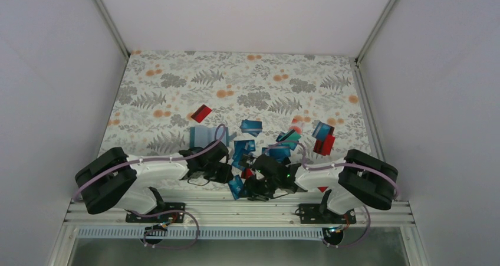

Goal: Put the credit cards into the card holder

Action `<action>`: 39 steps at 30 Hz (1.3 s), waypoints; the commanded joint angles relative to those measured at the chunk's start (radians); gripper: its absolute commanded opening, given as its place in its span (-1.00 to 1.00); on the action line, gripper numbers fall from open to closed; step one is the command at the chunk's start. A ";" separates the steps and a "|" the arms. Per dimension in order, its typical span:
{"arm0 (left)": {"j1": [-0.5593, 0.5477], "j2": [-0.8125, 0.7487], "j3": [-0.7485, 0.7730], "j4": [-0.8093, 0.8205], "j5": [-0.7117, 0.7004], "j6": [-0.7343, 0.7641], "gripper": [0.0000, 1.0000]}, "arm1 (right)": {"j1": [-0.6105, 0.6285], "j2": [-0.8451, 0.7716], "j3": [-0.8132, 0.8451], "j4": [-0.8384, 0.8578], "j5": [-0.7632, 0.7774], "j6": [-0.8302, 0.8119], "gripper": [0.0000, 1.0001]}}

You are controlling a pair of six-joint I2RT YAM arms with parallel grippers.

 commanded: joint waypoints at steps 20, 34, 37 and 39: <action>-0.036 0.005 -0.100 0.082 -0.001 -0.090 -0.89 | -0.061 0.020 -0.111 0.374 -0.011 0.001 -0.51; -0.036 -0.049 -0.099 0.088 -0.006 -0.135 -0.94 | -0.080 0.111 -0.091 0.471 -0.082 -0.006 -0.92; -0.036 -0.095 -0.085 0.051 -0.049 -0.157 -0.95 | -0.094 0.097 -0.086 0.453 -0.090 -0.012 -0.92; -0.036 -0.139 -0.061 0.004 -0.090 -0.159 -0.94 | -0.111 0.073 -0.082 0.433 -0.095 -0.027 -0.92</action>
